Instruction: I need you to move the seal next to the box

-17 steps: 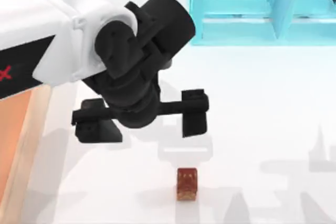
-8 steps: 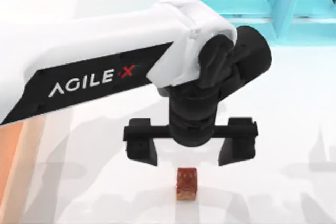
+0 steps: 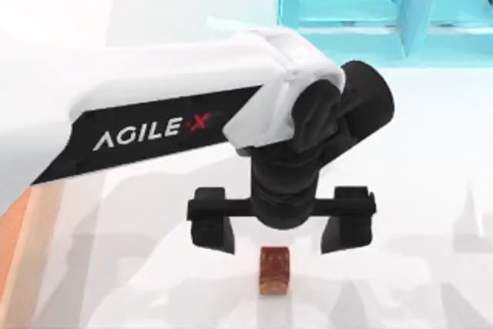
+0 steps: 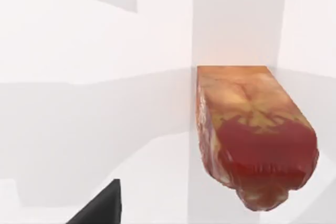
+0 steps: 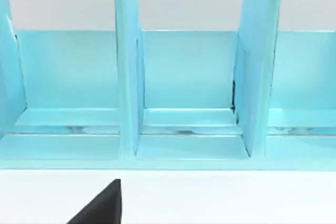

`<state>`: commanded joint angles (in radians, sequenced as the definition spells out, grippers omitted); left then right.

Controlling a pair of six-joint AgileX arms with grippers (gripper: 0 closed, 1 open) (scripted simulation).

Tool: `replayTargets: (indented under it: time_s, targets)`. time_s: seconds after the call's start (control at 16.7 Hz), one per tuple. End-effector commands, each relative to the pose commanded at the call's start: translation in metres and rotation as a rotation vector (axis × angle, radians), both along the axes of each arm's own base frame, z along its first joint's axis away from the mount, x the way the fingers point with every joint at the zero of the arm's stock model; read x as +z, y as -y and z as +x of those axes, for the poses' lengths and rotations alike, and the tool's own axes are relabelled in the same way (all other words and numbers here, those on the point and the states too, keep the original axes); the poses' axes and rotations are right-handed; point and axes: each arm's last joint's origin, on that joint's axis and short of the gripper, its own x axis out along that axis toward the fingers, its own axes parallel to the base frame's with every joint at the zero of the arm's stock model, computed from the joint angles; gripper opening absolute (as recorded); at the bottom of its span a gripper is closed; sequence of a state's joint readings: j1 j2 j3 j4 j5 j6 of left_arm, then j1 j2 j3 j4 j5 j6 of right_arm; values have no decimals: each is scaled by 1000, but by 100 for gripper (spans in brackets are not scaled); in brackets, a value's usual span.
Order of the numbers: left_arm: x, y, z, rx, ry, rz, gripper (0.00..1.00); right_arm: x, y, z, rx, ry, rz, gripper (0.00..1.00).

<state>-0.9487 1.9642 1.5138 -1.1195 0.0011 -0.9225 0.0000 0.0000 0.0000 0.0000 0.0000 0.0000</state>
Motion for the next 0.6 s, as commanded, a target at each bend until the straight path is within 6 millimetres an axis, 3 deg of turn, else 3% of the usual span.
replayTargets:
  time_s: [0.36,0.6]
  targets:
    - [-62,-1,-1,0,2,-2,100,0,0,0,0,0,0,100]
    - [-71,-2,-2,0,0,1,100,0,0,0,0,0,0,100]
